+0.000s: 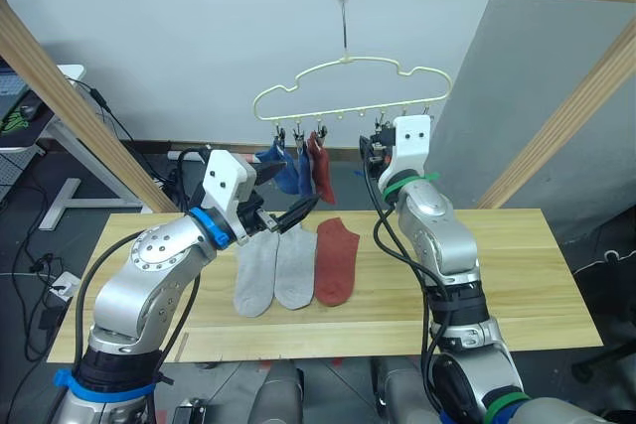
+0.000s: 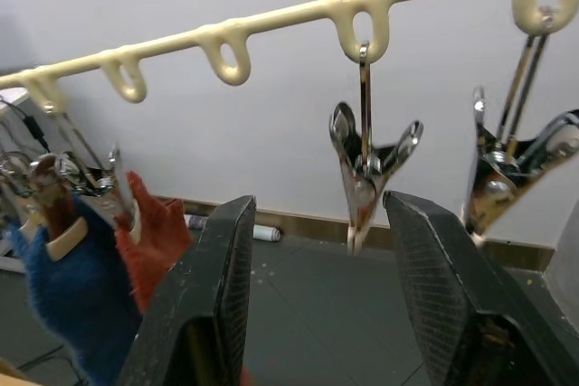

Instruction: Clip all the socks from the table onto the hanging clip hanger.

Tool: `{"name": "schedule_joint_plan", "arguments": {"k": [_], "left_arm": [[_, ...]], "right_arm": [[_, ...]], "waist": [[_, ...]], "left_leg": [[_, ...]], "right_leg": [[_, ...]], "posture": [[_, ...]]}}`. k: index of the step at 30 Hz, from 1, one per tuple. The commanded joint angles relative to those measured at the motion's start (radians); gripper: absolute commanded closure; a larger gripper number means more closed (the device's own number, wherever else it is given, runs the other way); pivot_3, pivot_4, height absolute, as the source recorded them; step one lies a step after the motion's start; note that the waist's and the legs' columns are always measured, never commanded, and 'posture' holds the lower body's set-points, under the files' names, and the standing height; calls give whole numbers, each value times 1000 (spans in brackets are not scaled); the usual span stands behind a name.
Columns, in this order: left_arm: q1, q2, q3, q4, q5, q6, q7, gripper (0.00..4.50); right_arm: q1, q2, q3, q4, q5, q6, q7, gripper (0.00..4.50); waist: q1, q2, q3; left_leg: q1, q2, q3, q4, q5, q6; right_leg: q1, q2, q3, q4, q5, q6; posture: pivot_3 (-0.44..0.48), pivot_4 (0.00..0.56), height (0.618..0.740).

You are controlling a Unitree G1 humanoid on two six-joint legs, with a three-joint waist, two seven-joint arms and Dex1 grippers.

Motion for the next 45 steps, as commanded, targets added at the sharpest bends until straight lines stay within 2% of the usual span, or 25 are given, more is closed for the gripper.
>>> {"name": "schedule_joint_plan", "arguments": {"k": [1, 19, 45], "left_arm": [[-15, -4, 29, -41, -11, 3, 4, 0], [-134, -37, 46, -59, -65, 53, 9, 0], [-130, -41, 53, -66, -67, 59, 16, 0]], "right_arm": [[-34, -10, 1, -4, 13, -52, 9, 2156], [-64, -17, 17, 28, 18, -97, 22, 2156], [-103, -26, 14, 88, 19, -134, 19, 2156]], "waist": [[0, 0, 0], [0, 0, 0], [0, 0, 0]], "left_leg": [[0, 0, 0, 0, 0, 0], [0, 0, 0, 0, 0, 0], [0, 0, 0, 0, 0, 0]], "right_leg": [[0, 0, 0, 0, 0, 0], [0, 0, 0, 0, 0, 0], [0, 0, 0, 1, 0, 0]], "posture": [[119, 182, 740], [125, 192, 740], [130, 204, 740]]}}
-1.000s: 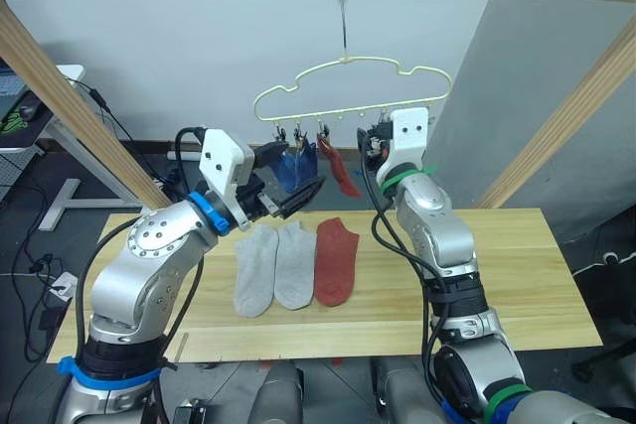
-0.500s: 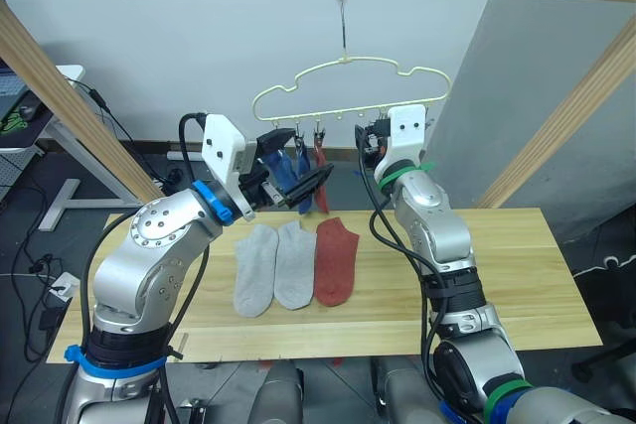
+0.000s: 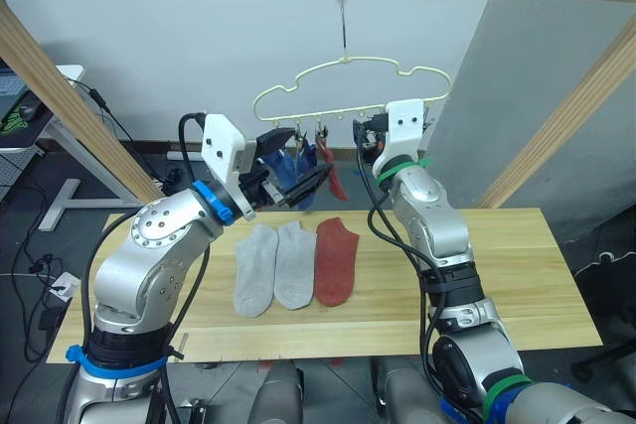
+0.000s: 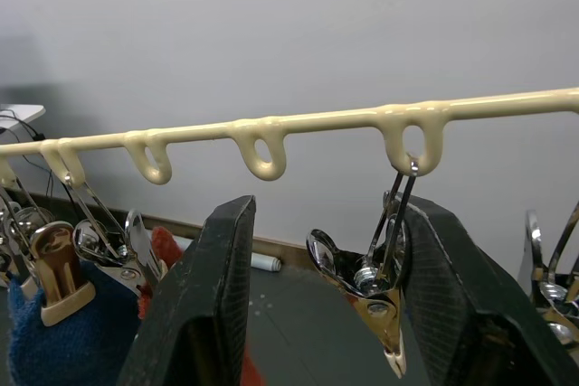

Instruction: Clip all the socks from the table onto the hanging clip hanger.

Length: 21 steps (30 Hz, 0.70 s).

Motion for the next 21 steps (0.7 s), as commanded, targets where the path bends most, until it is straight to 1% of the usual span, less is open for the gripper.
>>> {"name": "schedule_joint_plan", "arguments": {"k": [1, 8, 11, 14, 17, 18, 21], "left_arm": [[-3, 5, 23, -48, -17, -2, -2, 0], [-6, 4, 20, -46, -14, -3, -2, 0], [-9, 4, 20, -44, -16, -1, 0, 0], [-12, 4, 20, -41, -16, -1, 1, 0], [-9, 4, 21, -44, -18, 1, 4, 0], [-6, 4, 21, -47, -20, 3, 5, 0], [8, 3, 17, -52, -22, 11, 8, 0]], "right_arm": [[-24, -1, -1, -23, 11, -25, 0, 2156], [-31, -8, -10, -13, 16, -32, -3, 2156], [-33, -12, -10, -10, 18, -34, -3, 2782], [-33, -14, -9, -9, 20, -36, -6, 3783], [-34, -13, -10, -10, 22, -35, -7, 4408], [-36, -12, -14, -8, 24, -34, -9, 4483], [-40, -14, -19, -1, 29, -34, -10, 4483]], "waist": [[0, 0, 0], [0, 0, 0], [0, 0, 0], [0, 0, 0], [0, 0, 0], [0, 0, 0], [0, 0, 0]], "left_leg": [[0, 0, 0, 0, 0, 0], [0, 0, 0, 0, 0, 0], [0, 0, 0, 0, 0, 0], [0, 0, 0, 0, 0, 0], [0, 0, 0, 0, 0, 0], [0, 0, 0, 0, 0, 0], [0, 0, 0, 0, 0, 0]], "right_leg": [[0, 0, 0, 0, 0, 0], [0, 0, 0, 0, 0, 0], [0, 0, 0, 0, 0, 0], [0, 0, 0, 0, 0, 0], [0, 0, 0, 0, 0, 0], [0, 0, 0, 0, 0, 0], [0, 0, 0, 0, 0, 0]], "posture": [[130, 204, 740], [126, 208, 740], [126, 208, 740], [127, 210, 740], [126, 213, 740], [126, 213, 740], [126, 213, 740]]}}
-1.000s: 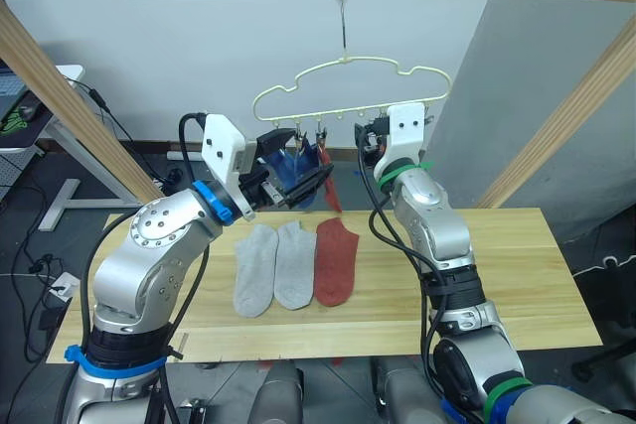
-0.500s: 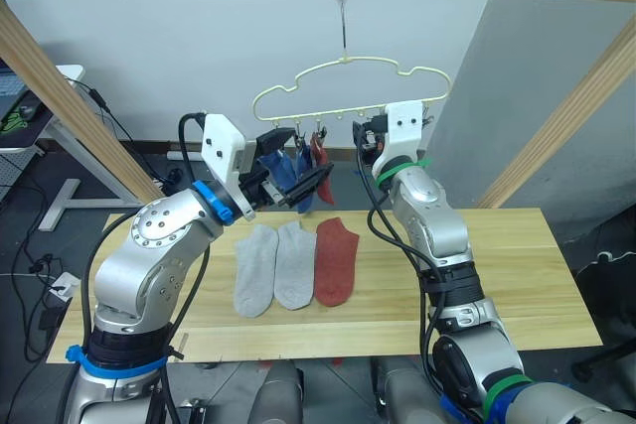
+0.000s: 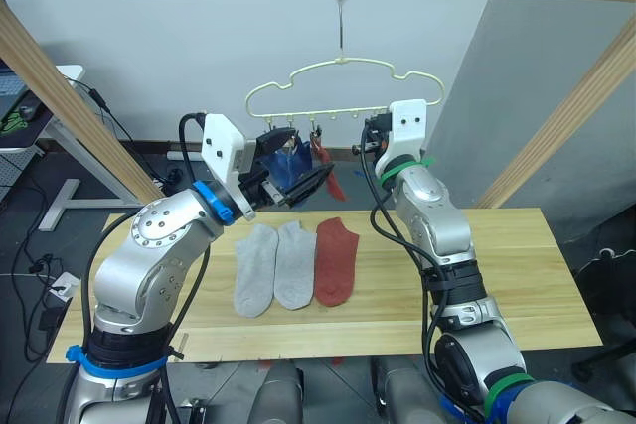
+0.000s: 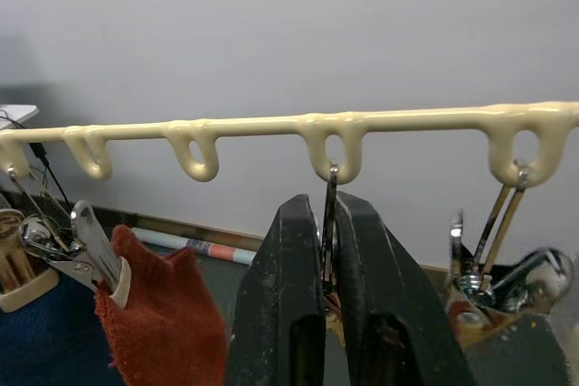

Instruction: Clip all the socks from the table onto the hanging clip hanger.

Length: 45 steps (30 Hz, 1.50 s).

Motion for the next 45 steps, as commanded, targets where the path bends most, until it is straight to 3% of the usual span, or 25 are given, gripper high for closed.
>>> {"name": "schedule_joint_plan", "arguments": {"k": [1, 7, 13, 17, 22, 29, 33, 37, 45], "left_arm": [[14, 4, 15, -53, -11, 6, 3, 0], [83, -25, -56, 14, 52, 149, 118, 0], [147, -86, -170, 133, 168, 77, 111, 0], [127, -161, -319, 347, 335, -54, 116, 0], [40, -280, -418, 660, 499, -196, 151, 0], [-60, -366, -390, 969, 583, -312, 183, 0], [-116, -384, -431, 1124, 677, -366, 202, 0], [-110, -401, -433, 1160, 695, -378, 163, 906], [-15, -367, -483, 1070, 776, -428, 106, 3399]], "right_arm": [[-34, 0, -10, -14, 10, -28, -5, 4483], [-31, -45, 10, -21, 17, 16, 57, 4483], [-30, -68, 14, -48, 34, 68, 93, 4483], [-4, -68, 23, -96, 38, 104, 97, 4483], [27, -63, 34, -141, 32, 143, 90, 4483], [54, -65, 36, -192, 27, 184, 77, 4483], [72, -76, 33, -220, 23, 205, 72, 4483], [74, -78, 34, -226, 25, 214, 68, 4500], [92, -100, 46, -247, 26, 227, 89, 4500]], "waist": [[0, 0, 0], [-1, 1, 0], [-3, 2, 1], [-1, 2, 1], [-2, 2, 1], [-9, 3, 1], [-12, 3, 0], [-14, 4, -1], [-19, 5, -8]], "left_leg": [[0, 0, 0, 0, 0, 0], [0, 0, 0, 0, 0, 0], [0, 0, 0, 0, 0, 0], [0, 0, 0, 0, 0, 0], [0, 0, 0, 0, 0, 0], [0, 0, 0, 0, 0, 0], [0, -1, 0, 1, 0, 0], [2, -1, 0, 1, 0, 0], [4, -1, 0, 1, 0, 0]], "right_leg": [[0, 0, 0, 0, 0, 0], [0, 0, 0, 0, 0, 0], [0, 0, 0, 0, 0, 0], [1, 0, 0, 0, 0, 0], [0, 0, 0, 0, 0, 0], [0, 0, 0, 0, 0, 1], [1, 0, 0, 0, -1, 3], [3, 0, 0, 0, -2, 6], [4, 0, 0, 0, -2, 6]], "posture": [[126, 213, 740], [97, 223, 740], [86, 226, 740], [65, 229, 740], [56, 227, 740], [4, 217, 740], [-2, 211, 740], [-2, 211, 740], [8, 185, 740]]}}
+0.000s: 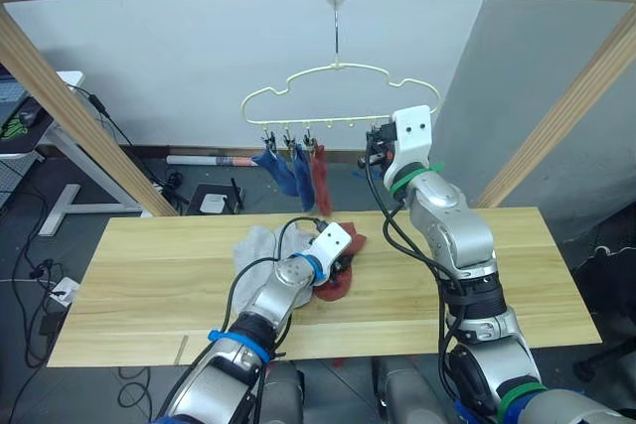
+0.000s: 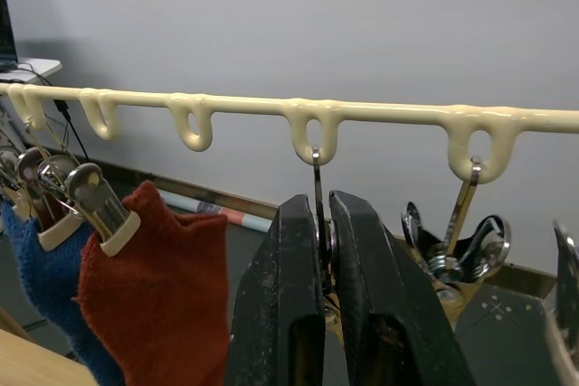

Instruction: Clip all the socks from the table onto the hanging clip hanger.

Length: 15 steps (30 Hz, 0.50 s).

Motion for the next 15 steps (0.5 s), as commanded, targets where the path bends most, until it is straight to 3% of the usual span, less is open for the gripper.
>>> {"name": "schedule_joint_plan", "arguments": {"k": [1, 5, 9, 12, 15], "left_arm": [[60, 27, -59, 1, 69, -17, -22, 3675], [107, 27, -41, -78, 62, -45, -24, 4496], [148, 41, -7, -184, 39, -120, -27, 4496], [189, 67, 25, -332, -19, -290, -67, 4496], [189, 86, 59, -394, -33, -378, -59, 4496]], "right_arm": [[16, -23, 5, -38, 5, 9, 21, 4500], [18, -61, -6, -47, 19, 22, 56, 4500], [5, -85, -77, -60, 97, 133, 78, 4500], [-52, -48, -273, -70, 259, 402, 26, 4500], [-103, -68, -354, -57, 325, 541, 13, 4500]], "waist": [[0, 0, -5], [1, 1, -8], [1, 2, -10], [8, 2, -10], [26, 3, -12]], "left_leg": [[0, 0, 0, 0, 0, 0], [1, 0, 0, 0, 0, 0], [1, 0, 0, 0, 0, 0], [0, 0, 0, 0, 0, 0], [-1, 0, -2, 0, 0, 0]], "right_leg": [[0, 0, 0, 0, 0, 0], [1, 0, 0, 0, 0, 0], [1, 0, 0, 0, 0, 0], [0, 0, 0, 0, 2, -3], [0, 0, -1, 0, 3, -5]], "posture": [[8, 185, 740], [11, 179, 740], [19, 172, 740], [26, 166, 740], [39, 165, 740]]}}
